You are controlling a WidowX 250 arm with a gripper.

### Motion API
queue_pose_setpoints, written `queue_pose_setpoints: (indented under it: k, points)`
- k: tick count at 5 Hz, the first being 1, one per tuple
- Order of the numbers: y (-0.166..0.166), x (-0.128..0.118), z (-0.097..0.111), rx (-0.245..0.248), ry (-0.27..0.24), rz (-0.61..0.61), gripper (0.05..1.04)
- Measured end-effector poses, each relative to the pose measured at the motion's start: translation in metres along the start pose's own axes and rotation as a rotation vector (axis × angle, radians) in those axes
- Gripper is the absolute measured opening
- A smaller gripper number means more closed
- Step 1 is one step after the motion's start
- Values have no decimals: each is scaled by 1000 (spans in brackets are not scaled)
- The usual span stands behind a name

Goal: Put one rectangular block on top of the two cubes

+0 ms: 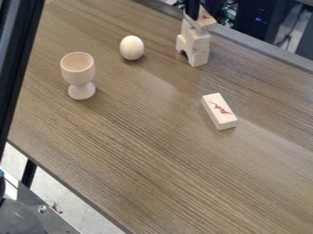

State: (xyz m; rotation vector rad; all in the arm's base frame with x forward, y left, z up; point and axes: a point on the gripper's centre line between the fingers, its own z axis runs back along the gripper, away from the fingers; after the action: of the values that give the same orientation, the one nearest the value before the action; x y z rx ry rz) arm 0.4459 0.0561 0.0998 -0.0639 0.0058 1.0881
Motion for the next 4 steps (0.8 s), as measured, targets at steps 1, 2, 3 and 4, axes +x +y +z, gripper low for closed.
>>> queue_pose_setpoints:
  k: [1,2,3,4]
  points:
    - [1,0,-3,2,3,1,489]
    - [1,-1,-4,4,3,-2,566]
    - [3,-1,-4,18,7,-2,874]
    - [3,-2,-5,21,10,-5,1007]
